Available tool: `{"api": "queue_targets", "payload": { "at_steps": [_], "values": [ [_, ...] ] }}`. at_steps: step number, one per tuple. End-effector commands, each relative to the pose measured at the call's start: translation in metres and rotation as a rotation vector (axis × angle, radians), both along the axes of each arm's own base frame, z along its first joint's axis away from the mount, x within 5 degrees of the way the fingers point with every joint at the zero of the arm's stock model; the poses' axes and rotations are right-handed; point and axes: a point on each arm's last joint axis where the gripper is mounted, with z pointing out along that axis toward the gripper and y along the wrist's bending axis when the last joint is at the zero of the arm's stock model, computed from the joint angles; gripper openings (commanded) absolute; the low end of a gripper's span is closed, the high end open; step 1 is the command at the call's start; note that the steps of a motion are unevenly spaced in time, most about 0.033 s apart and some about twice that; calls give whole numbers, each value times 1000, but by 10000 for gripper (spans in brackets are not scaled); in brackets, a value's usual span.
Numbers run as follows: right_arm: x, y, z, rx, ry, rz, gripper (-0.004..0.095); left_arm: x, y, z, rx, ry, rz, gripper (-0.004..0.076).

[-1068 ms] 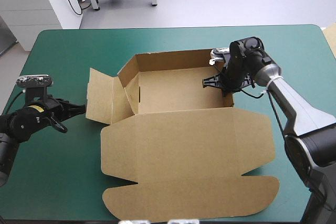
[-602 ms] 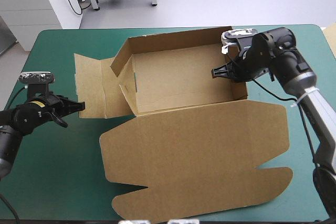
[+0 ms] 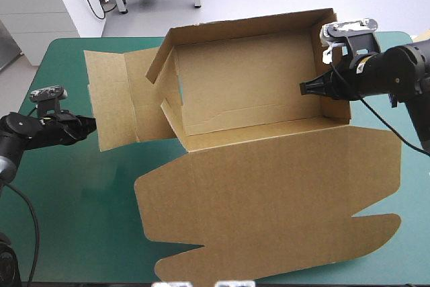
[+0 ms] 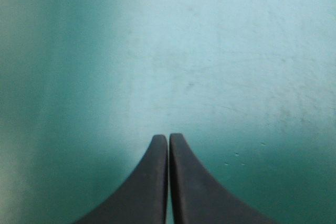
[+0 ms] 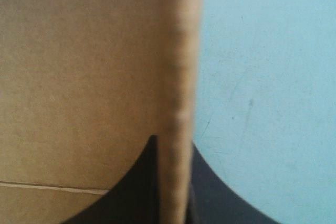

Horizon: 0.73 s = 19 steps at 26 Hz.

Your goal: Fold the box

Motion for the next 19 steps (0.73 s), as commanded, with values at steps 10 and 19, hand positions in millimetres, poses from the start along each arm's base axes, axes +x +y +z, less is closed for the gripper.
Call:
{"api": "queue_targets", "payload": {
  "at_steps": [10,19],
  "values": [
    [8,6,3,49,-21,29,-21,2,-77,40,-452,-200,-364,-8],
    [23,4,-7,9,-9,-15,-21,-4,-108,57,-642,-244,-468,-8]
  ]
}}
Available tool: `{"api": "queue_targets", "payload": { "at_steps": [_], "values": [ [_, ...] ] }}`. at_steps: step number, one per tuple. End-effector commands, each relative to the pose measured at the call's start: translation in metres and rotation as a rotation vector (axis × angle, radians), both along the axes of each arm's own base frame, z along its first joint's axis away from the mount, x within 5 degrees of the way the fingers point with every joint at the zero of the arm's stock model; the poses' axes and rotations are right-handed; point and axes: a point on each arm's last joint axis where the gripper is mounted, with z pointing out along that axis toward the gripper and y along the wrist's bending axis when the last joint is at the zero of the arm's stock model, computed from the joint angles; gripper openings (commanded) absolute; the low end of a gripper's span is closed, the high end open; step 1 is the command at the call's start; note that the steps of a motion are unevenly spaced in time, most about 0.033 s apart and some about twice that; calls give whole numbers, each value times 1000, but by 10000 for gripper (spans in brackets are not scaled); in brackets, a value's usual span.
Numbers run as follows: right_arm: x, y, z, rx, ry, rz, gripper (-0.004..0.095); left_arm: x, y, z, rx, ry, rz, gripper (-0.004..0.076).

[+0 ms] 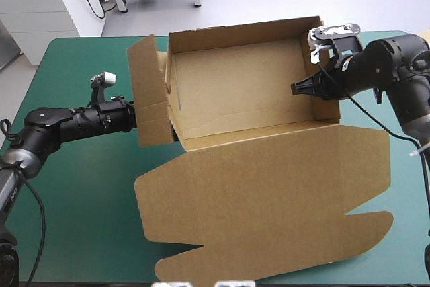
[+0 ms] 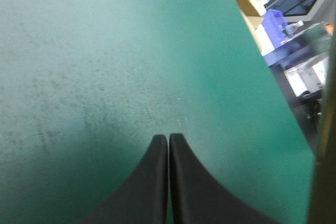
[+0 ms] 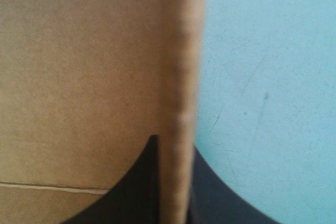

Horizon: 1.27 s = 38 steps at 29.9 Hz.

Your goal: Fold the box

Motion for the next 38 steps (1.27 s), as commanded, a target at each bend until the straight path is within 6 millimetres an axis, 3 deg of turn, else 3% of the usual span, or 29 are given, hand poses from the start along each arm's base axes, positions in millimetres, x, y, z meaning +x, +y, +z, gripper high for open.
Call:
{"api": "queue_targets", "payload": {
  "at_steps": [1,15,21,24,29,31,38],
  "values": [
    [-3,-5,16,7,-96,-45,-21,-8,-9,35,-145,-85,-52,-8],
    [15,-2,6,5,-112,-51,-20,-20,-17,68,-164,-168,-212,-8],
    [17,-3,7,-14,-134,-58,-19,-21,-18,71,-150,-195,-229,4],
    [17,-4,8,-18,-138,-59,-19,-21,-18,71,-140,-225,-239,120],
    [18,-5,8,-29,-145,-63,-19,-20,-18,77,-203,-225,-217,490],
    [18,-5,8,-29,-150,-63,-19,-19,-18,76,-209,-210,-206,580],
    [18,-4,9,-26,-161,-60,-19,-19,-18,76,-235,-166,-193,600]
  ]
}}
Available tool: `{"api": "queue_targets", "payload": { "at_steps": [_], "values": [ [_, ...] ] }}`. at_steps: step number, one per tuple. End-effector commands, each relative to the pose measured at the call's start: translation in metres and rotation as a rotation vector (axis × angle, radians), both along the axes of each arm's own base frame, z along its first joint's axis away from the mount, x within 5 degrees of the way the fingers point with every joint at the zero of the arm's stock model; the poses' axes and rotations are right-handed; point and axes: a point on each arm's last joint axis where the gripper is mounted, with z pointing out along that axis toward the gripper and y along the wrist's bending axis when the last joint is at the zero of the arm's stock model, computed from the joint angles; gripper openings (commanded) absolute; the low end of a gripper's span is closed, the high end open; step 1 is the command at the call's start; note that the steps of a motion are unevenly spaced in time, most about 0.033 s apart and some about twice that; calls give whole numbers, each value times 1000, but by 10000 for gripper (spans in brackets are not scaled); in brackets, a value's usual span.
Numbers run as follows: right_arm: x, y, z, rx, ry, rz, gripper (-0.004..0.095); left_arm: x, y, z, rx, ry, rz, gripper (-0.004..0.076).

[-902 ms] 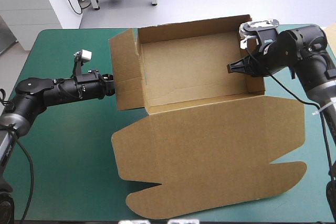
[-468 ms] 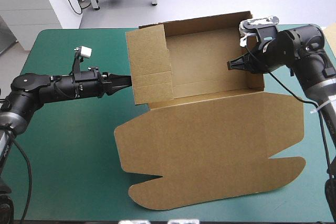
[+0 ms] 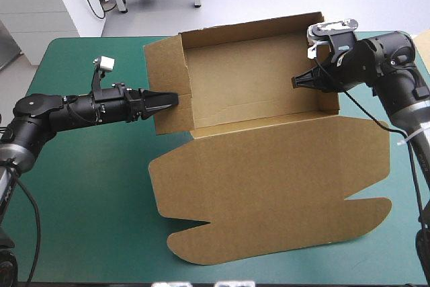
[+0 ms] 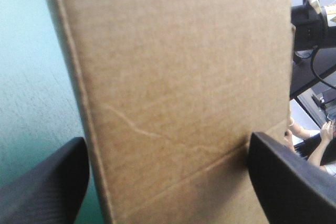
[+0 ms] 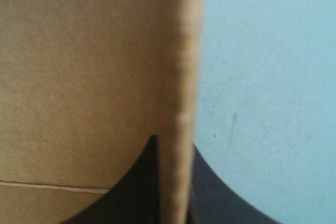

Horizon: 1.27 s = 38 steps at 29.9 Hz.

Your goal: Fold the box

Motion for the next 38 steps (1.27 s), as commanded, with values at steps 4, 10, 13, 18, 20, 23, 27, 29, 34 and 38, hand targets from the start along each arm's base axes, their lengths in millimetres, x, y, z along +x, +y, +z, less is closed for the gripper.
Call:
{"api": "queue_targets", "payload": {
  "at_steps": [4,10,13,18,20,23,27,29,34,38],
  "values": [
    [-7,0,23,51,-118,1,-19,-6,-3,32,-165,-51,22,600],
    [-11,12,28,57,-158,10,-18,-3,-4,34,-202,-36,51,600],
    [-16,22,35,53,-192,35,-16,-3,-8,29,-151,-18,56,594],
    [-21,33,44,21,-243,33,-13,-2,-19,21,-51,17,97,511],
    [-22,34,46,3,-255,26,-13,-3,-23,21,-24,8,117,489],
    [-24,36,49,-24,-274,20,-13,-6,-31,23,14,-11,155,484],
    [-27,39,54,-42,-298,17,-13,-10,-43,25,95,-44,252,484],
    [-29,41,58,-47,-310,20,-13,-11,-50,26,118,-63,297,484],
    [-33,47,60,-59,-314,36,-13,-8,-66,23,130,-92,353,484],
    [-36,52,61,-87,-322,49,-13,3,-67,15,123,-63,407,475]
  ]
}}
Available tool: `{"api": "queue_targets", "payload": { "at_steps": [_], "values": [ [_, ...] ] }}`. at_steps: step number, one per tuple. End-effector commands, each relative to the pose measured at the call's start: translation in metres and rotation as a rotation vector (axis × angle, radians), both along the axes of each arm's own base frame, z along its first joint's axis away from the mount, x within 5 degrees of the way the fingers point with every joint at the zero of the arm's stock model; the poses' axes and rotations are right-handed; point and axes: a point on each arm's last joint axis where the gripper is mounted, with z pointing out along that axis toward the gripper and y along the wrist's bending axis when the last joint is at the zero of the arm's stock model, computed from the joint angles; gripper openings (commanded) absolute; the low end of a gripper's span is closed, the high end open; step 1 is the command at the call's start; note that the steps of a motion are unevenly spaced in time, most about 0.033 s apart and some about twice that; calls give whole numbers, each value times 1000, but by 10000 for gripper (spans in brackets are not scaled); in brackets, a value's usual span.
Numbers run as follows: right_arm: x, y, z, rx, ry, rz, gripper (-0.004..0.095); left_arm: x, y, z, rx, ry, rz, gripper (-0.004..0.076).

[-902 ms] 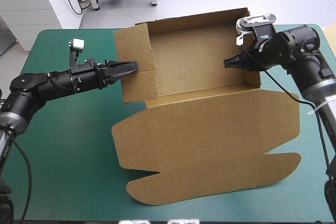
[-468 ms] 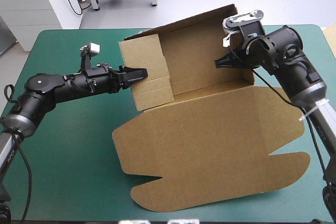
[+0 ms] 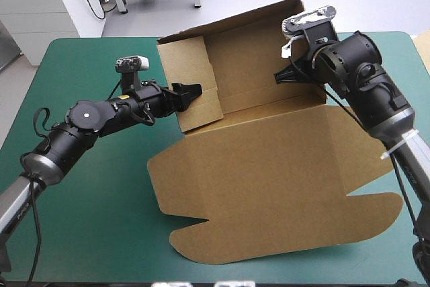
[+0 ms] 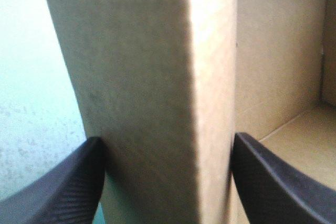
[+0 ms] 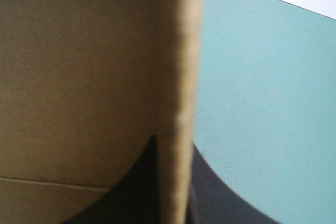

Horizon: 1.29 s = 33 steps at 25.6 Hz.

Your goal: Fold the box

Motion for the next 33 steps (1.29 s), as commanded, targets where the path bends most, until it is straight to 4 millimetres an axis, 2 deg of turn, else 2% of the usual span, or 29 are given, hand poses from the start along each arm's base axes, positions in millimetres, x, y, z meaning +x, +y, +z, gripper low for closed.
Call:
{"api": "queue_targets", "payload": {
  "at_steps": [1,10,12,13,16,22,23,26,27,30,31,33],
  "values": [
    [-18,5,30,71,-135,48,-13,4,-1,15,-76,-35,69,466],
    [-21,11,30,69,-140,49,-13,18,-1,3,-47,-31,120,408],
    [-21,11,30,68,-134,45,-14,20,-2,-1,-30,-28,110,321],
    [-22,10,29,65,-127,42,-14,21,-4,-4,-13,-28,90,222],
    [-22,10,29,62,-121,39,-14,21,-5,-6,-2,-26,73,-4],
    [-23,7,25,65,-82,-20,-16,23,-9,23,-8,-72,32,-8],
    [-21,3,22,61,-59,-55,-16,24,-9,34,19,-64,31,-8],
    [-12,-8,16,65,-25,-117,-16,27,-8,44,116,-23,16,-8],
    [-2,-14,8,73,16,-133,-18,31,-6,48,206,13,24,-8],
    [19,-21,-16,133,165,-91,-21,40,-5,46,347,108,8,-8],
    [31,-25,-28,179,225,-88,-21,46,-7,40,394,143,-20,-8],
    [42,-24,-41,200,278,-68,-21,55,-9,30,417,184,-14,-8]
  ]
}}
